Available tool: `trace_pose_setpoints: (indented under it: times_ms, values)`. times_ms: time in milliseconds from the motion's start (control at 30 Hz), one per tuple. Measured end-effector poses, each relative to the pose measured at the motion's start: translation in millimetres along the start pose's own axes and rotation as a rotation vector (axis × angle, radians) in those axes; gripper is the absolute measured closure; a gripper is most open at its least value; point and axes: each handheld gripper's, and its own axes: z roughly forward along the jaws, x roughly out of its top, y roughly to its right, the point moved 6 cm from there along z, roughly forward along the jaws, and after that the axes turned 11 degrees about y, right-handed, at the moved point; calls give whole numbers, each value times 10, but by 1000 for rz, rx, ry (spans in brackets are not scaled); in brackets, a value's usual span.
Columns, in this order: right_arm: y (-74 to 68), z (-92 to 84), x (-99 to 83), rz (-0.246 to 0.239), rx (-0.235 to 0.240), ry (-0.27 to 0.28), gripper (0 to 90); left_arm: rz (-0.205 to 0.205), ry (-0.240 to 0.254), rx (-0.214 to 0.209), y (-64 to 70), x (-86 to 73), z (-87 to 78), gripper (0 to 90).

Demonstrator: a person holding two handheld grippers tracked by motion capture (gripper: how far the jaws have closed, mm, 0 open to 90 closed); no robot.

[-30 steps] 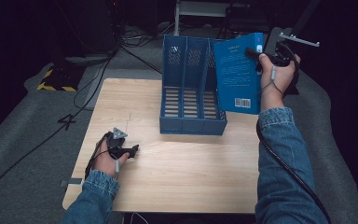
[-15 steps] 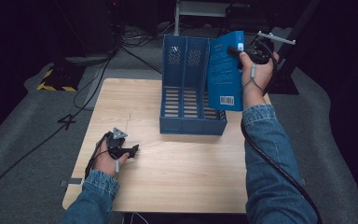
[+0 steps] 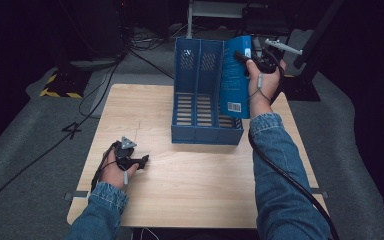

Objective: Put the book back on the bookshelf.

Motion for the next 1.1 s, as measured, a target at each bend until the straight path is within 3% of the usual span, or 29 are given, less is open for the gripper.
trace_pose_setpoints:
  times_ms: [133, 267, 367, 467, 633, 733, 900, 1100]
  values:
    - [-103, -62, 59, -32, -8, -24, 615, -1, 3, 1, -1, 1, 3, 248]
    - [-132, -152, 198, -19, 7, 16, 615, -3, 5, 4, 1, 5, 10, 248]
    - [-123, -135, 234, -36, 13, 48, 615, 0, 5, 2, 1, 8, 13, 248]
    - [-107, -70, 153, -62, -1, 55, 614, -1, 5, 2, 2, 8, 13, 248]
    - [11, 37, -79, 6, -7, 59, 611, -2, 5, 1, 1, 9, 14, 249]
    - [-29, 47, -146, -33, -13, 63, 609, -2, 3, 1, 3, 11, 17, 248]
    - [-48, 42, -227, -58, -26, 55, 599, -4, 2, 2, 6, 12, 19, 249]
    - [-53, 60, -432, -127, -57, -32, 589, 0, 2, 1, 5, 13, 20, 249]
